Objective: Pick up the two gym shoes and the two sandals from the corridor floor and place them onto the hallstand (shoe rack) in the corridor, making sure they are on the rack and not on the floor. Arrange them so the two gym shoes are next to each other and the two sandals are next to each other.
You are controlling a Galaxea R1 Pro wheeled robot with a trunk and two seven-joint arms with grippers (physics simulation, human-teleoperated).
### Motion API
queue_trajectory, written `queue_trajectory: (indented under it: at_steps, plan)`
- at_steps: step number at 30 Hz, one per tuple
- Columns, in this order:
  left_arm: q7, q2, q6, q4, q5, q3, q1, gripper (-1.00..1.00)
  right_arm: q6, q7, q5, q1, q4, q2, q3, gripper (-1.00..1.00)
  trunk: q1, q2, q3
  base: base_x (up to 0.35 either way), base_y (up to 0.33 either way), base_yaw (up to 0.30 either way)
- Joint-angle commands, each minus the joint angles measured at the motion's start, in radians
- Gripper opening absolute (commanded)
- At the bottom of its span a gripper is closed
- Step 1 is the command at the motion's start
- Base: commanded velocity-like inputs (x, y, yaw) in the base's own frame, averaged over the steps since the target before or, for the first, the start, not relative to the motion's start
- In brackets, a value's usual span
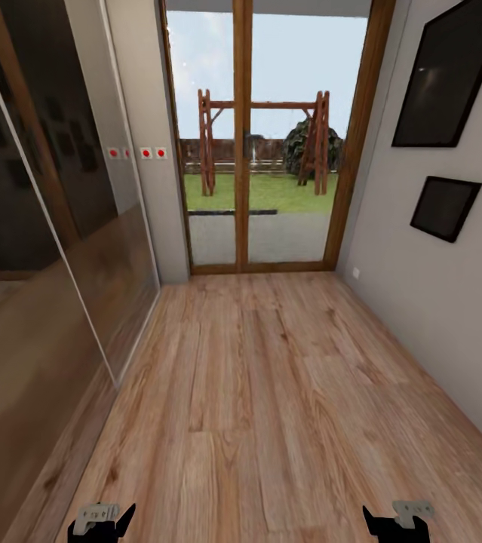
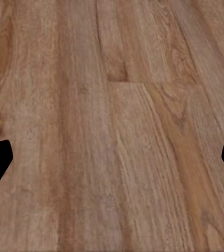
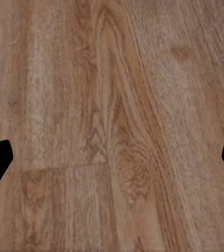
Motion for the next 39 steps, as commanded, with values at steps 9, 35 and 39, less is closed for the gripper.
queue_trajectory:
  at_steps: [9, 35, 39]
  plan:
    - [-0.01, 0.0, 0.001, 0.001, 0.009, 0.003, -0.001, 1.0, -0.003, 0.005, -0.011, -0.001, 0.001, 0.0, 0.007, 1.0, 0.0, 0.0, -0.001, 0.337, 0.082, -0.051]
    - [-0.01, -0.002, 0.001, 0.0, 0.009, 0.003, -0.001, 1.0, -0.003, 0.003, -0.011, -0.001, 0.001, 0.0, 0.007, 1.0, 0.0, 0.0, 0.009, 0.337, 0.028, -0.235]
    - [-0.01, -0.002, 0.001, 0.0, 0.009, 0.003, -0.001, 1.0, -0.003, 0.003, -0.011, -0.001, 0.001, 0.0, 0.008, 1.0, 0.0, 0.0, 0.009, 0.337, 0.06, -0.049]
